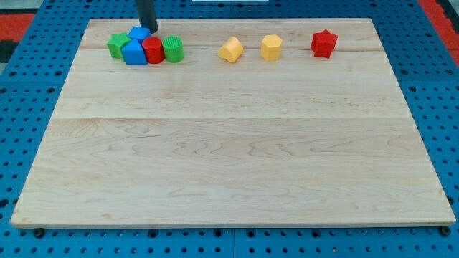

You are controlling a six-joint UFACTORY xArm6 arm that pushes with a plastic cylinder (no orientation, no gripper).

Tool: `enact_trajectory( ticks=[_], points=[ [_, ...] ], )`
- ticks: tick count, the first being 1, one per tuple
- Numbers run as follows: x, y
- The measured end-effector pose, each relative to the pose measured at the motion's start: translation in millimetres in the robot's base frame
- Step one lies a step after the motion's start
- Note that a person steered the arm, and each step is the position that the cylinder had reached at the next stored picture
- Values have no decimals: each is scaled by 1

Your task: Move the blue cube to the left of the green star

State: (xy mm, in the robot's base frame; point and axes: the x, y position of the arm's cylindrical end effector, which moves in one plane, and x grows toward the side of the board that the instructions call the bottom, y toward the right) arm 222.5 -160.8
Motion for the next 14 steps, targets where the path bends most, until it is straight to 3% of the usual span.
enact_trajectory(
  ticks=[2, 6, 10, 12, 14],
  points=[
    [-11, 65],
    [15, 40],
    [-4, -4],
    [1, 42],
    [12, 25]
  ],
)
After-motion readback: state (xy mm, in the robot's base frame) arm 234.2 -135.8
